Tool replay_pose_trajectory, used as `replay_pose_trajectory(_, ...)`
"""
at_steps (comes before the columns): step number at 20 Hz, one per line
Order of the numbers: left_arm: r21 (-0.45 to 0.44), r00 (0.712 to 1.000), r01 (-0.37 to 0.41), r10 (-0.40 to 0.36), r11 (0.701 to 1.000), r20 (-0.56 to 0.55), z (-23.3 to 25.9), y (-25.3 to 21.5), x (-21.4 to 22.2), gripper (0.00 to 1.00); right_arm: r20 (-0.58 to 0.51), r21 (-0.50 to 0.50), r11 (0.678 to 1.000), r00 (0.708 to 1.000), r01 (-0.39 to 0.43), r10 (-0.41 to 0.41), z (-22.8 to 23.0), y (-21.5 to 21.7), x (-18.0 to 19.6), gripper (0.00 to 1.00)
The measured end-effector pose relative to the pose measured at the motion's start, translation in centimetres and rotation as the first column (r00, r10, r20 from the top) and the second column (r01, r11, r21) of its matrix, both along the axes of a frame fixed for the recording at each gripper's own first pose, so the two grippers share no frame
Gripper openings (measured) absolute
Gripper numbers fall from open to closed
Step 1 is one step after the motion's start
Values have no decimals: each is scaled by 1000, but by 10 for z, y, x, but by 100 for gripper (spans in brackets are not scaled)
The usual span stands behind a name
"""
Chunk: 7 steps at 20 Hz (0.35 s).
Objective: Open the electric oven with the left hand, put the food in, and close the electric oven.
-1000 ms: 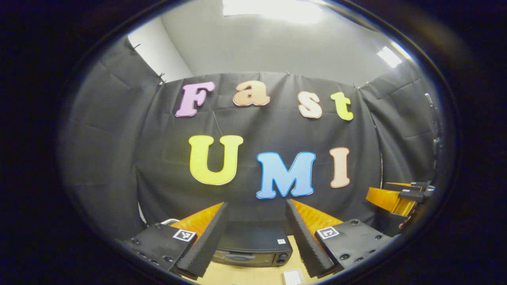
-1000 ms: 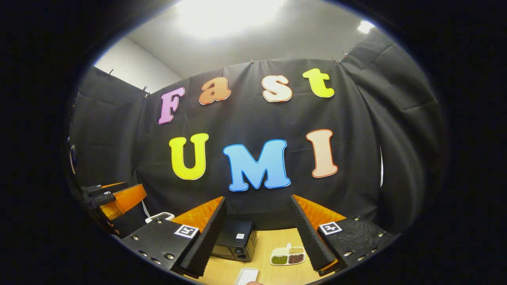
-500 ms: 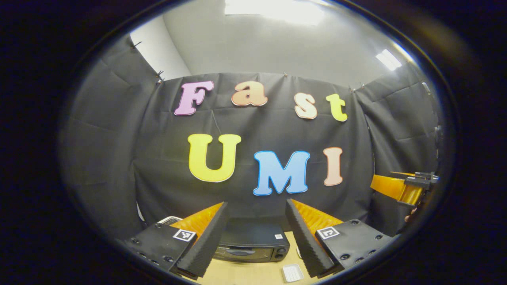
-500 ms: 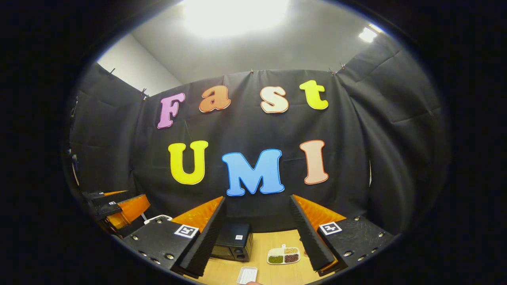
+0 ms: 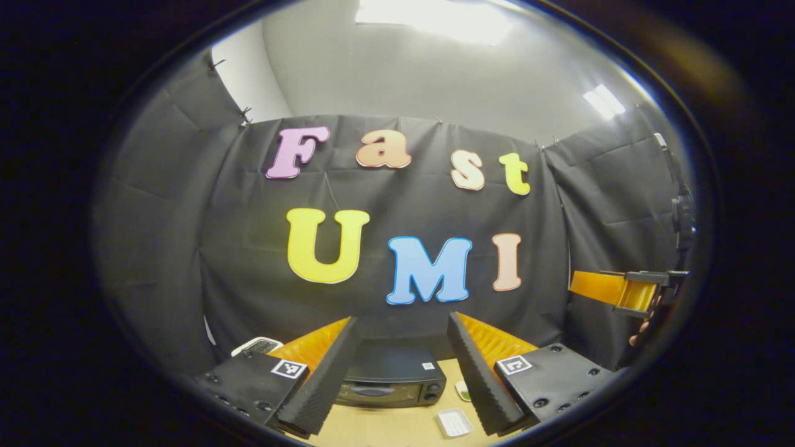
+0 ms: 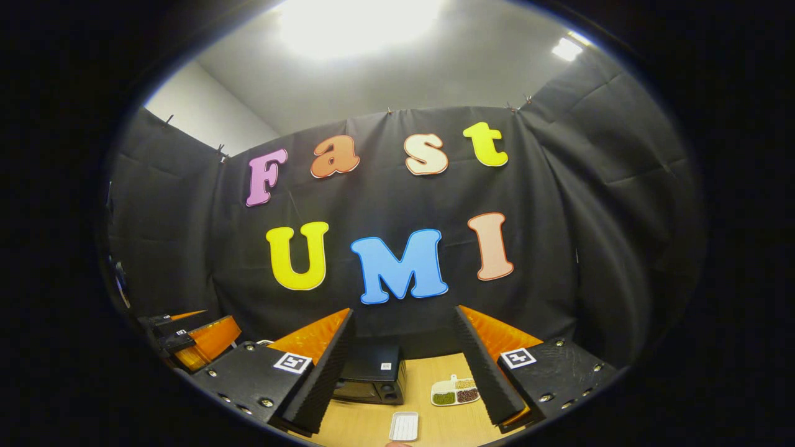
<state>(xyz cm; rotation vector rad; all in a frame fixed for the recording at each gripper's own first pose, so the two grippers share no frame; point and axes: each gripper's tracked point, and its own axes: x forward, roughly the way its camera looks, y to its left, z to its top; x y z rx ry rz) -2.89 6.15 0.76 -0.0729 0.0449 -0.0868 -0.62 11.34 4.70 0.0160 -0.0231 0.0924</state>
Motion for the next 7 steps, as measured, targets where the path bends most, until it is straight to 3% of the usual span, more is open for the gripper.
replay_pose_trajectory(7, -14, 1000, -7, 7, 1000, -6, 0, 1, -7, 99, -10, -13, 1000, 1000, -16, 16, -4, 4, -9, 95)
